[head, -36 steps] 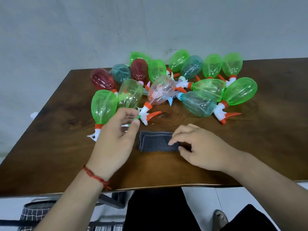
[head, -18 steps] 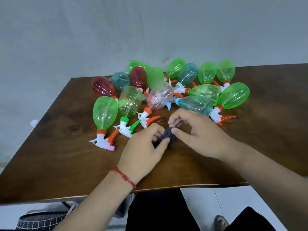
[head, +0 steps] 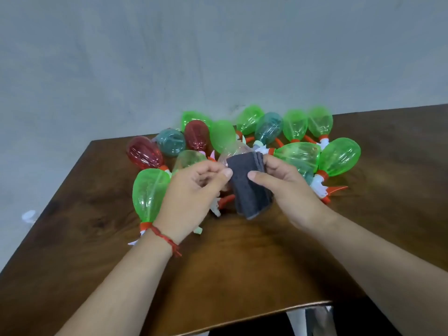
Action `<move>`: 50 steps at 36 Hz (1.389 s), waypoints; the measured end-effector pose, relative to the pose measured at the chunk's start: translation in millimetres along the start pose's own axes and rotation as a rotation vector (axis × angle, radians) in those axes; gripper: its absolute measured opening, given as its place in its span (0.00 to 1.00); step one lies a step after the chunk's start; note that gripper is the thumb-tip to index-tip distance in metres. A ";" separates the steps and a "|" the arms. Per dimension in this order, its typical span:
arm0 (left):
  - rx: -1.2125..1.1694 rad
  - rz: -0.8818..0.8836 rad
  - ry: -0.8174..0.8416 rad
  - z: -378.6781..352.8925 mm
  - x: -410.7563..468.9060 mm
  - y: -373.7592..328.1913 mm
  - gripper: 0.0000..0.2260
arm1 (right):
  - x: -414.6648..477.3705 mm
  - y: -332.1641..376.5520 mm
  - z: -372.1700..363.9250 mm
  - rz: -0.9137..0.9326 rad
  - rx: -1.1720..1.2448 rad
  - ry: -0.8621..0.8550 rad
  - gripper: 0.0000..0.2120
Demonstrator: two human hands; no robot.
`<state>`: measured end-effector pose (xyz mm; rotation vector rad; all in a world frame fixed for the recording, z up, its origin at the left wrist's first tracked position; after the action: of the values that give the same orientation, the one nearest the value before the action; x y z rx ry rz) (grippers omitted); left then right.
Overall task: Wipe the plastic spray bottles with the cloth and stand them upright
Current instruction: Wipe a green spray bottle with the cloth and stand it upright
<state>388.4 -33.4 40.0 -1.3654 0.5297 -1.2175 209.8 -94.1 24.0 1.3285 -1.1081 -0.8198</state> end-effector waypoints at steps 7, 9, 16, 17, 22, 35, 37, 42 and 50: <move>0.348 -0.276 -0.222 32.4 34.9 -26.4 0.05 | 44.4 -0.3 -8.5 0.166 -0.128 -0.133 0.10; 0.440 -0.364 -0.308 43.7 32.9 -30.9 0.06 | 51.6 -5.9 -15.4 0.201 -0.124 -0.114 0.11; 0.701 -0.313 -0.372 74.1 38.4 10.5 0.10 | 59.0 -27.3 -16.0 0.289 -0.241 -0.098 0.13; 0.721 -0.282 -0.379 77.3 41.2 17.9 0.11 | 61.2 -33.0 -16.0 0.280 -0.260 -0.094 0.12; 0.729 -0.219 -0.438 84.4 38.2 28.3 0.13 | 58.8 -39.4 -12.7 0.298 -0.307 -0.110 0.12; 0.706 -0.233 -0.452 86.8 47.8 27.3 0.17 | 56.4 -42.6 -11.4 0.373 -0.376 -0.056 0.11; 0.697 -0.251 -0.449 89.2 45.3 23.7 0.18 | 50.7 -46.5 -9.8 0.337 -0.334 -0.053 0.12; 0.744 -0.342 -0.388 82.6 41.3 20.5 0.17 | 44.3 -44.0 -9.4 0.325 -0.305 -0.047 0.11; 0.794 -0.411 -0.298 75.3 41.9 21.1 0.19 | 38.2 -36.4 -10.5 0.379 -0.291 -0.060 0.10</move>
<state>476.0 -41.3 51.4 -0.9435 -0.4425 -1.3112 236.3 -130.6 -5.2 0.8245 -1.1901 -0.7077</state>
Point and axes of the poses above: each hand's wrist, its own x-axis towards the middle knuckle, its own z-axis out of the back of the hand, y = z × x, the point moved 8 cm from there along x, towards the middle knuckle, and after that the axes turned 10 degrees about -y, right-handed, at the moved point
